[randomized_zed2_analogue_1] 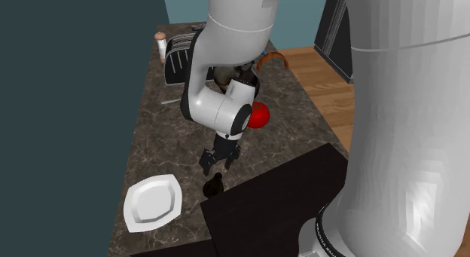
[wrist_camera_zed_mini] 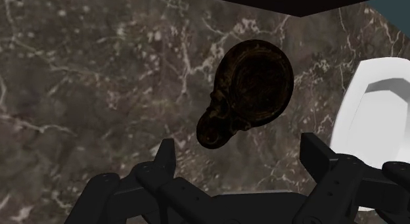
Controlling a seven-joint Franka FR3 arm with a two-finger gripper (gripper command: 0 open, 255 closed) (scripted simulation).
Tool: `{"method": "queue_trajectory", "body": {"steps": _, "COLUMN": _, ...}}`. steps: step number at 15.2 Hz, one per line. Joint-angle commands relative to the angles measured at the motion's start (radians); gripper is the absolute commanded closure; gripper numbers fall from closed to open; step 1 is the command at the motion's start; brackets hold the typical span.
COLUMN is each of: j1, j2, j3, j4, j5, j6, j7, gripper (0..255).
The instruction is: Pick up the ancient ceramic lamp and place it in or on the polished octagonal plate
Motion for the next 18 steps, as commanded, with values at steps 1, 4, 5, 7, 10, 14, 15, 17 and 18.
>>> {"method": "queue_trajectory", "body": {"steps": 1, "j1": 0.0, "j2": 0.001, "j3": 0.0, "j4": 0.001, "j5": 0.001, "j6": 0.0, "j7": 0.0, "gripper": 0}}
{"method": "queue_trajectory", "body": {"steps": 4, "j1": 0.0, "j2": 0.001, "j3": 0.0, "j4": 0.001, "j5": 0.0, "j6": 0.0, "j7": 0.0, "gripper": 255}}
{"method": "queue_trajectory", "body": {"steps": 5, "j1": 0.0, "j2": 0.001, "j3": 0.0, "j4": 0.001, "j5": 0.0, "j6": 0.0, "j7": 0.0, "gripper": 255}}
{"method": "queue_trajectory", "body": {"steps": 7, "j1": 0.0, "j2": 0.001, "j3": 0.0, "j4": 0.001, "j5": 0.0, "j6": 0.0, "j7": 0.0, "gripper": 255}}
{"method": "queue_trajectory", "body": {"steps": 10, "j1": 0.0, "j2": 0.001, "j3": 0.0, "j4": 0.001, "j5": 0.0, "j6": 0.0, "j7": 0.0, "gripper": 255}}
{"method": "queue_trajectory", "body": {"steps": 14, "j1": 0.0, "j2": 0.001, "j3": 0.0, "j4": 0.001, "j5": 0.0, "j6": 0.0, "j7": 0.0, "gripper": 0}}
{"method": "queue_trajectory", "body": {"steps": 15, "j1": 0.059, "j2": -0.027, "j3": 0.017, "j4": -0.044, "j5": 0.017, "j6": 0.089, "j7": 0.055, "gripper": 0}}
{"method": "queue_trajectory", "body": {"steps": 17, "j1": 0.203, "j2": -0.058, "j3": 0.033, "j4": -0.116, "j5": 0.006, "j6": 0.254, "j7": 0.224, "gripper": 0}}
{"method": "queue_trajectory", "body": {"steps": 18, "j1": 0.302, "j2": -0.063, "j3": 0.015, "j4": -0.148, "j5": -0.041, "j6": 0.321, "j7": 0.357, "gripper": 0}}
